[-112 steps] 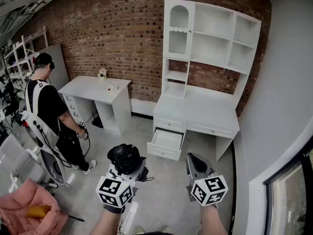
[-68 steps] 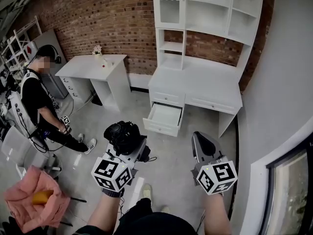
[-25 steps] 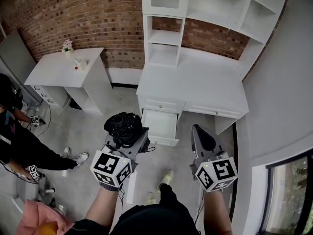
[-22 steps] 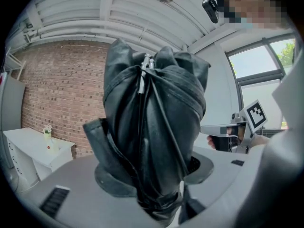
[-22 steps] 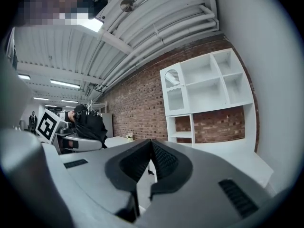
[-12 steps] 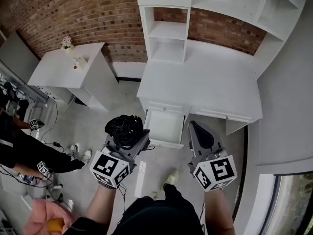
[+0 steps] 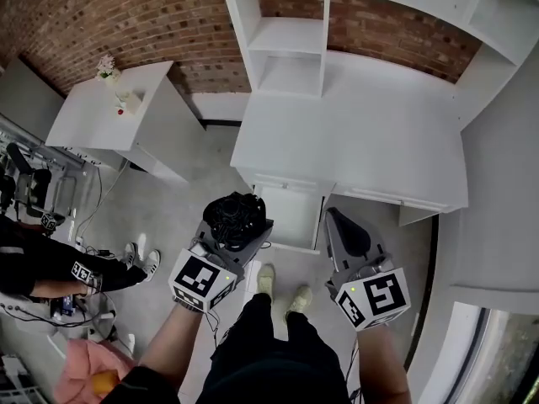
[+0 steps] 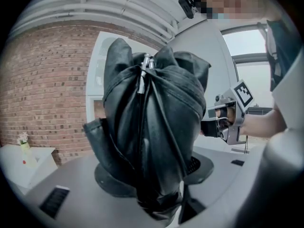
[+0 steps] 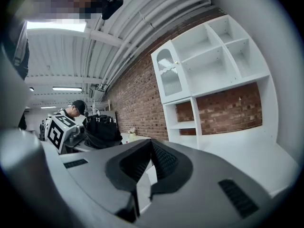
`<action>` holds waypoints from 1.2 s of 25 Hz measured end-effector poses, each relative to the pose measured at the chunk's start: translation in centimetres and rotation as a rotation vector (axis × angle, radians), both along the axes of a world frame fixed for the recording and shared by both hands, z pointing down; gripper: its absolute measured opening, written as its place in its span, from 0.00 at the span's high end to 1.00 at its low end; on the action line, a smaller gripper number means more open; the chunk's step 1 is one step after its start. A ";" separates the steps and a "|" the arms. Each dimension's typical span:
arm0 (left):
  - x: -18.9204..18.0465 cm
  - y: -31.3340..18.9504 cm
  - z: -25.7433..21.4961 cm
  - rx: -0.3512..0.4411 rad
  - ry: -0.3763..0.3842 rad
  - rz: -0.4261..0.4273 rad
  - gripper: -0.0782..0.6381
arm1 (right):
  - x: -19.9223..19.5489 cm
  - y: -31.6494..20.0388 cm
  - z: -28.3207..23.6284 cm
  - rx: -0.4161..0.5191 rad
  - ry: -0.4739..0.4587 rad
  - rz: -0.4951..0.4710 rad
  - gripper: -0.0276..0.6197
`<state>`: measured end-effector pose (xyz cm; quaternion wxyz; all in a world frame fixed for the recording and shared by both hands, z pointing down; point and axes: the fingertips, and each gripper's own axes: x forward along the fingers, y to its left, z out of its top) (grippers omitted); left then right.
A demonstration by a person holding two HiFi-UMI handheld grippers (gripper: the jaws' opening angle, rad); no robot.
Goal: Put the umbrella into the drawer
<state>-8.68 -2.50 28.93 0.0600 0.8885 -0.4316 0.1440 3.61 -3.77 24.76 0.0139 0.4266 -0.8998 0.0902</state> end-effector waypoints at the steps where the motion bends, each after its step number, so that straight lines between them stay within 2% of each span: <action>1: 0.2 -0.7 0.7 -0.003 -0.009 0.026 0.56 | -0.1 -0.6 0.6 -0.003 0.003 0.004 0.95; 4: 1.1 -2.6 3.1 -0.023 -0.025 0.110 0.56 | 0.0 -2.6 2.2 -0.012 0.003 0.031 0.95; 9: 2.6 -5.3 9.6 -0.110 -0.034 0.206 0.56 | 0.7 -5.3 6.1 -0.032 0.000 0.094 0.95; 16: 1.7 -8.7 18.6 -0.188 -0.099 0.326 0.56 | -1.5 -8.9 11.9 -0.085 0.011 0.110 0.95; 19: 1.1 -10.2 22.2 -0.199 -0.126 0.362 0.56 | -2.2 -10.2 14.9 -0.071 0.022 0.124 0.95; 22: 1.2 -11.0 25.8 -0.217 -0.146 0.395 0.56 | -2.8 -10.9 18.4 -0.131 -0.007 0.157 0.95; 26: 1.8 -10.7 31.5 -0.250 -0.207 0.459 0.56 | -3.1 -11.3 22.7 -0.158 -0.001 0.161 0.95; 30: 2.1 -10.1 36.8 -0.294 -0.303 0.521 0.56 | -2.8 -11.2 25.9 -0.201 -0.017 0.186 0.95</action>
